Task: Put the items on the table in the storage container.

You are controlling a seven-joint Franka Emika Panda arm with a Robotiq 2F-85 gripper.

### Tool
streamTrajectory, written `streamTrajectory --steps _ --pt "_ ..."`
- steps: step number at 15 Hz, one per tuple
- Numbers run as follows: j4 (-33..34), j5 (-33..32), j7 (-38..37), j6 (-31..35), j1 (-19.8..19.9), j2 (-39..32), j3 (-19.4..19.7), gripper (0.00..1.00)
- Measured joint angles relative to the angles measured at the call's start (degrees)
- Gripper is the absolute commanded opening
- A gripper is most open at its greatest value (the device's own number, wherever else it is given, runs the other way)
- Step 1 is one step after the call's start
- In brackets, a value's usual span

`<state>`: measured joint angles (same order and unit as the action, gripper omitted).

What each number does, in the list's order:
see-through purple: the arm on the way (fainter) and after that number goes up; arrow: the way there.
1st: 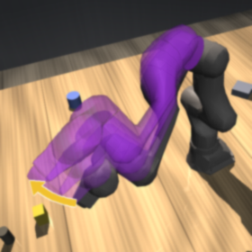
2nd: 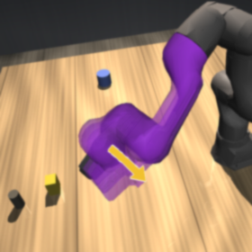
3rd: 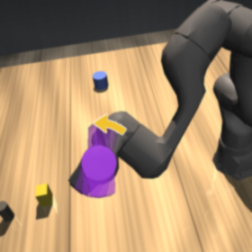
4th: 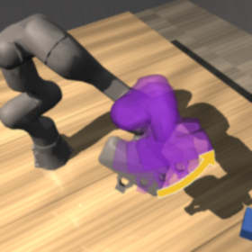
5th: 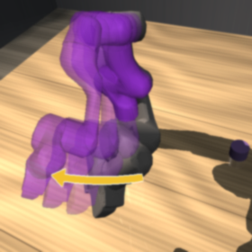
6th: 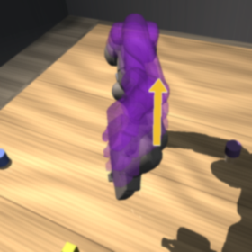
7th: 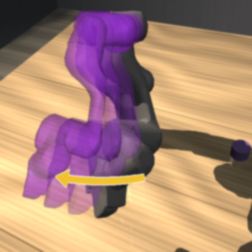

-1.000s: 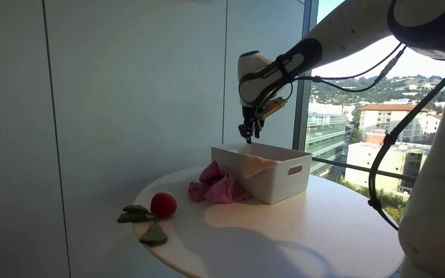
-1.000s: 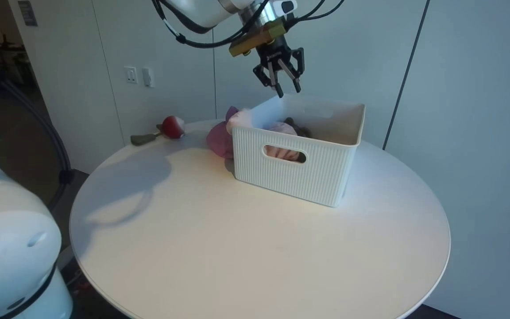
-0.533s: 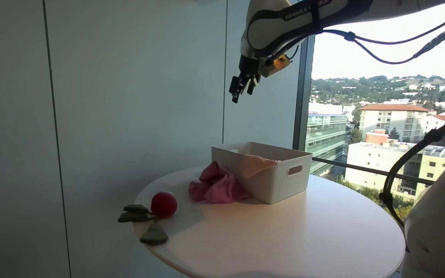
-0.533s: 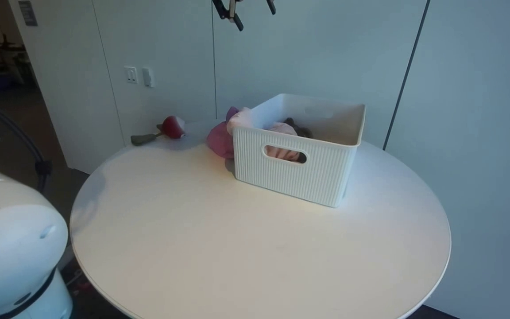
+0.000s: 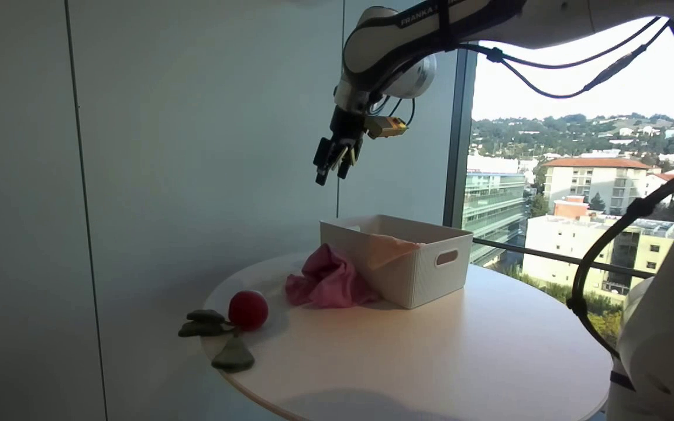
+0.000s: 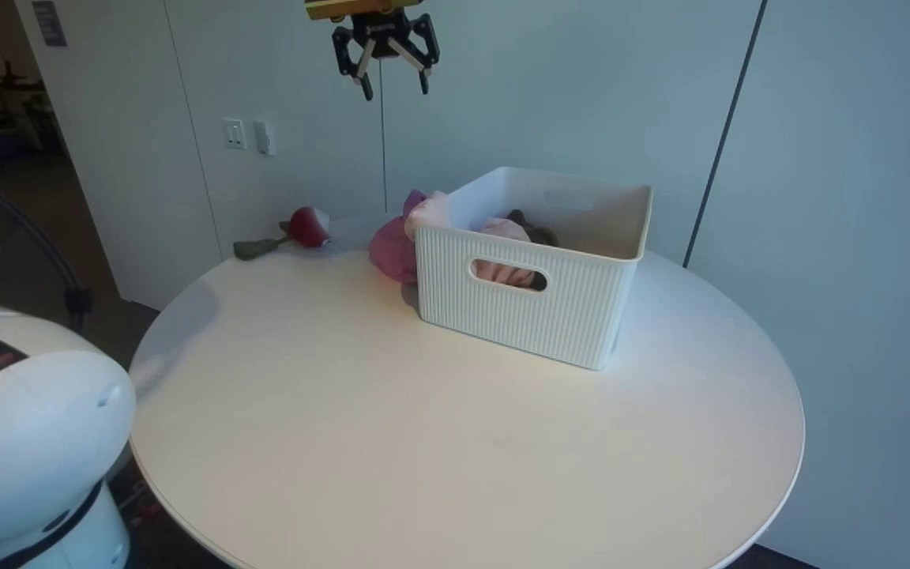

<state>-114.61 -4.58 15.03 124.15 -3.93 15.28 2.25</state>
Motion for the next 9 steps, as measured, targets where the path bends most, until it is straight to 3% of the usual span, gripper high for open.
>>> streamTrajectory --steps 6,9 --pt "0.23 1.89 2.36 -0.82 0.13 -11.17 -0.18 1.00" --pt "0.41 -1.17 2.21 -1.97 1.10 -15.15 -0.23 1.00"
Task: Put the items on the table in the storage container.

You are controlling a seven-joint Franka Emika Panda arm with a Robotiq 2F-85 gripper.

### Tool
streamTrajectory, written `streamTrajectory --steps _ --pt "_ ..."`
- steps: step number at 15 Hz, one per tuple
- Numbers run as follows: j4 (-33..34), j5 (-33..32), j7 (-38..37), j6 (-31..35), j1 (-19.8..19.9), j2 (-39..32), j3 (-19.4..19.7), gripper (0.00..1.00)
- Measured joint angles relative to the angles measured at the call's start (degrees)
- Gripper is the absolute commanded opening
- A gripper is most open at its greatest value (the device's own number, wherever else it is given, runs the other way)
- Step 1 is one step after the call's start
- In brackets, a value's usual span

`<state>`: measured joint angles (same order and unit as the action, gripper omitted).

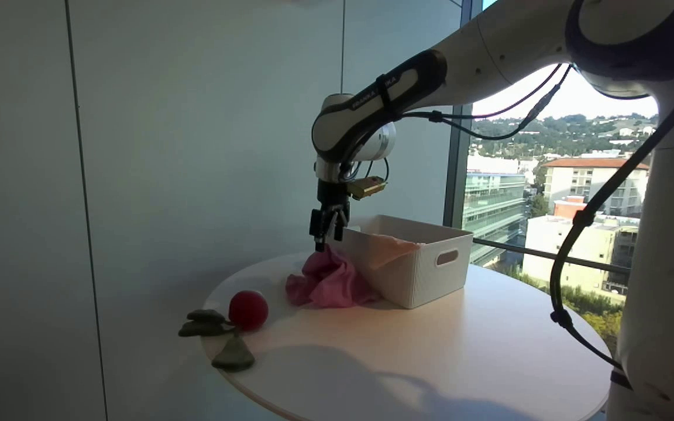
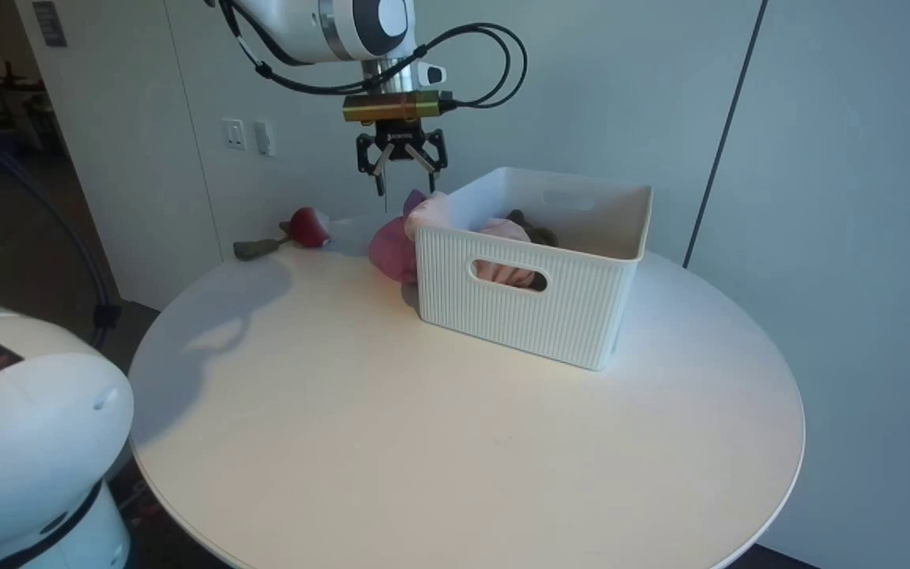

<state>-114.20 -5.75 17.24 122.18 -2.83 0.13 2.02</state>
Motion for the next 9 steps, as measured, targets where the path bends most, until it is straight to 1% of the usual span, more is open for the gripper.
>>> streamTrajectory --steps 1,2,3,4,5,9 --pt "0.05 -1.20 -0.04 -0.57 0.53 -1.28 0.01 1.00" --pt "0.08 -2.20 -0.04 -1.01 1.06 -2.50 0.04 0.75" --pt "0.10 -2.80 -0.03 -1.37 1.59 -3.70 0.07 0.75" --pt "0.11 -2.88 0.30 -1.39 2.06 -4.75 0.08 0.68" --pt "0.16 -2.84 0.67 -1.31 2.48 -5.74 0.08 0.59" --pt "1.04 -1.37 1.85 -0.60 3.68 -7.99 0.03 0.29"
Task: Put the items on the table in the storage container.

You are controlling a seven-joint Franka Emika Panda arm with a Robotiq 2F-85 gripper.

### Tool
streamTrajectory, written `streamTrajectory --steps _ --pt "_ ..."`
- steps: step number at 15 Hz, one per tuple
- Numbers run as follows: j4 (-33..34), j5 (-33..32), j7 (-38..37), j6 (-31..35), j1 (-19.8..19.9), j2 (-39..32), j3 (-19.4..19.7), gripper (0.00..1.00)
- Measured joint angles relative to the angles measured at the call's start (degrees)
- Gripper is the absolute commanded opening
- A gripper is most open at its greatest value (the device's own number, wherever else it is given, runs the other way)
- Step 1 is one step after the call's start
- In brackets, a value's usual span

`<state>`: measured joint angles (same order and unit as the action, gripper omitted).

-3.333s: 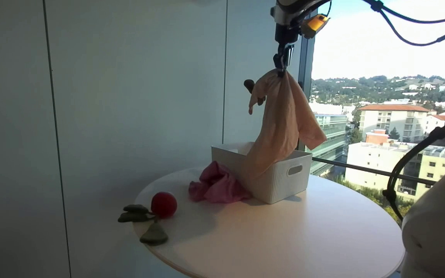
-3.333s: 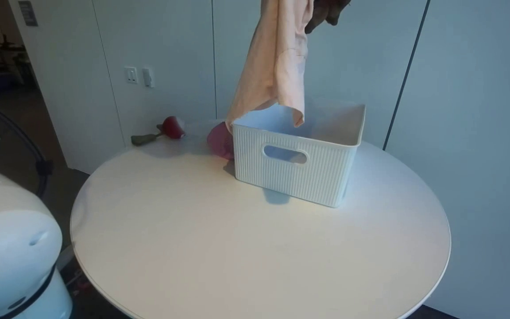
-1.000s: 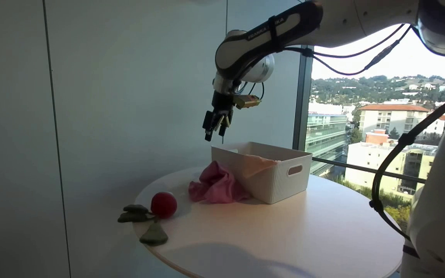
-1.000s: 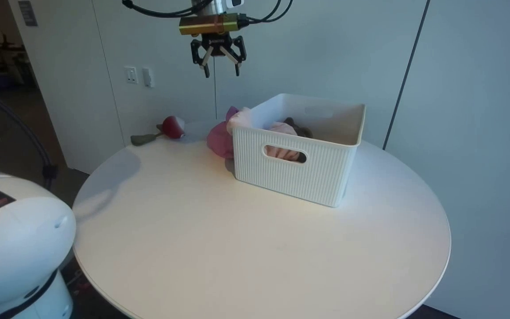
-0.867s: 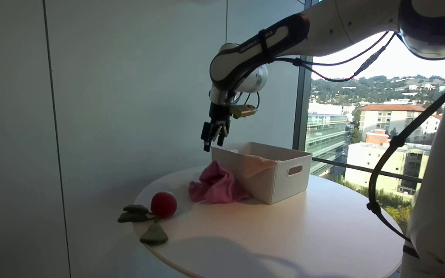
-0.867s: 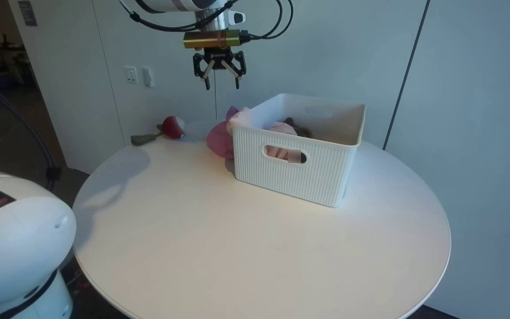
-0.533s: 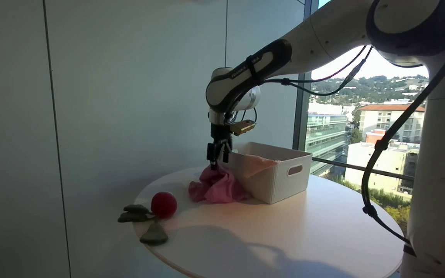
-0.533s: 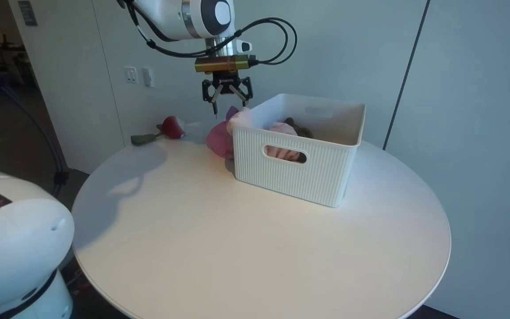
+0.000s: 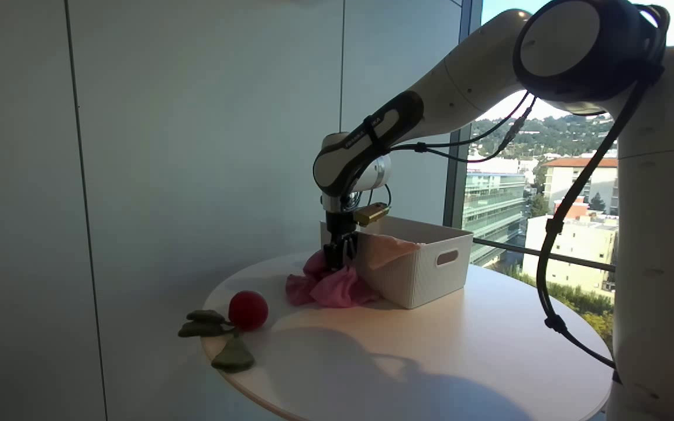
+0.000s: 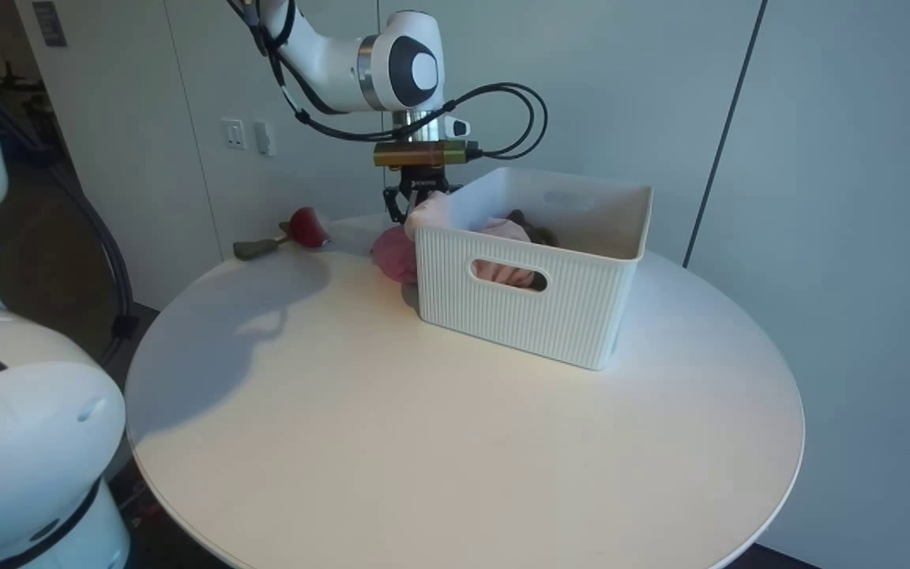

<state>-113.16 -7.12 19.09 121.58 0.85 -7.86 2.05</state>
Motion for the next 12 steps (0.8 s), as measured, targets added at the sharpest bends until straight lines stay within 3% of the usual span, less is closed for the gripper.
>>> streamTrajectory --steps 3,4,12 --pt "0.58 0.52 0.20 0.34 0.55 0.49 0.00 0.05" --pt "0.73 0.55 0.20 0.34 0.67 1.07 0.00 0.02" --pt "-0.22 1.48 4.58 1.76 0.56 19.60 -0.18 0.01"
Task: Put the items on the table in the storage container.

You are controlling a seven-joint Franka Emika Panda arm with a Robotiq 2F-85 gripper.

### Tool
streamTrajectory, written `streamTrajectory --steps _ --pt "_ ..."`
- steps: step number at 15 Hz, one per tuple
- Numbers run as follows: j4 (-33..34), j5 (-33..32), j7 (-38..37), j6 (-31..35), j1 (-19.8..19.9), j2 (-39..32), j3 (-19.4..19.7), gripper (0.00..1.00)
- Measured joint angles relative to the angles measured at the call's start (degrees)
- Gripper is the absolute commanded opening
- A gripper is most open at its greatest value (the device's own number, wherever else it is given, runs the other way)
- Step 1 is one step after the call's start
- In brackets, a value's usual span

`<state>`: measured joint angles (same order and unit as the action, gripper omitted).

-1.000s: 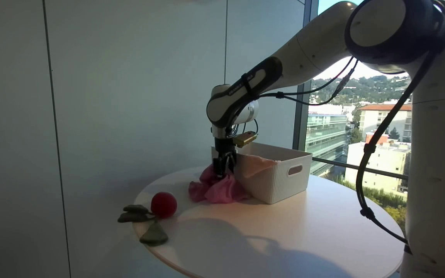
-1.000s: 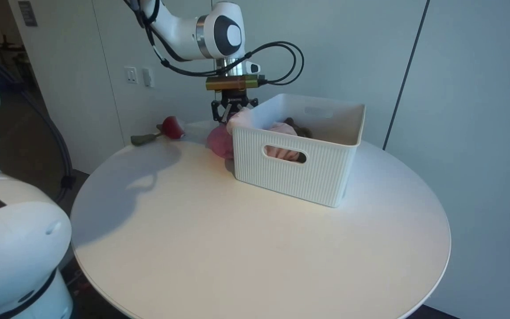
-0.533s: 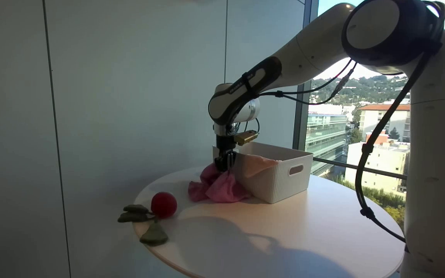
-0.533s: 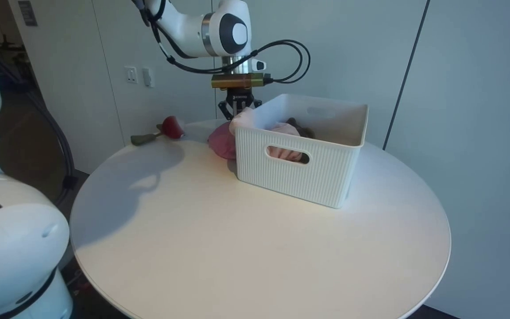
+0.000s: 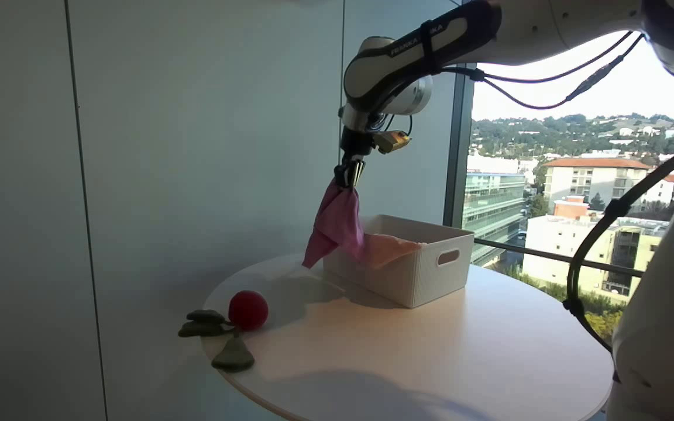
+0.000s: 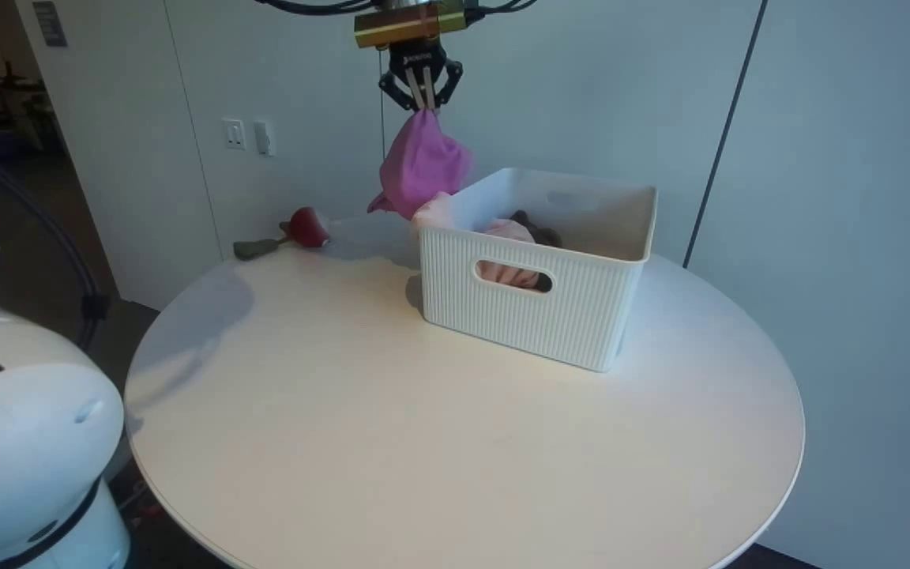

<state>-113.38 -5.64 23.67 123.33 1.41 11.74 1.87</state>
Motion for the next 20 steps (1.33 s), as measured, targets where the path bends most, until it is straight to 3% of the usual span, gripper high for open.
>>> streamTrajectory --steps 4,7,10,13,14,15,20 --pt "-1.17 -6.60 -3.93 -0.40 0.47 11.48 0.02 0.01" --pt "-1.37 -11.67 -8.34 -2.81 3.18 18.59 0.66 0.01" --pt "-4.07 -16.00 -13.10 -2.25 7.24 20.46 2.56 0.01" --pt "-8.42 -17.01 -16.14 2.20 8.97 17.17 4.60 0.01" --pt "-9.43 -17.01 -16.73 4.12 8.97 15.35 5.01 0.11" --pt "-10.04 -16.96 -17.23 5.81 8.96 13.29 5.21 0.31" --pt "-9.13 -14.04 -18.42 7.89 8.36 3.25 5.29 0.67"
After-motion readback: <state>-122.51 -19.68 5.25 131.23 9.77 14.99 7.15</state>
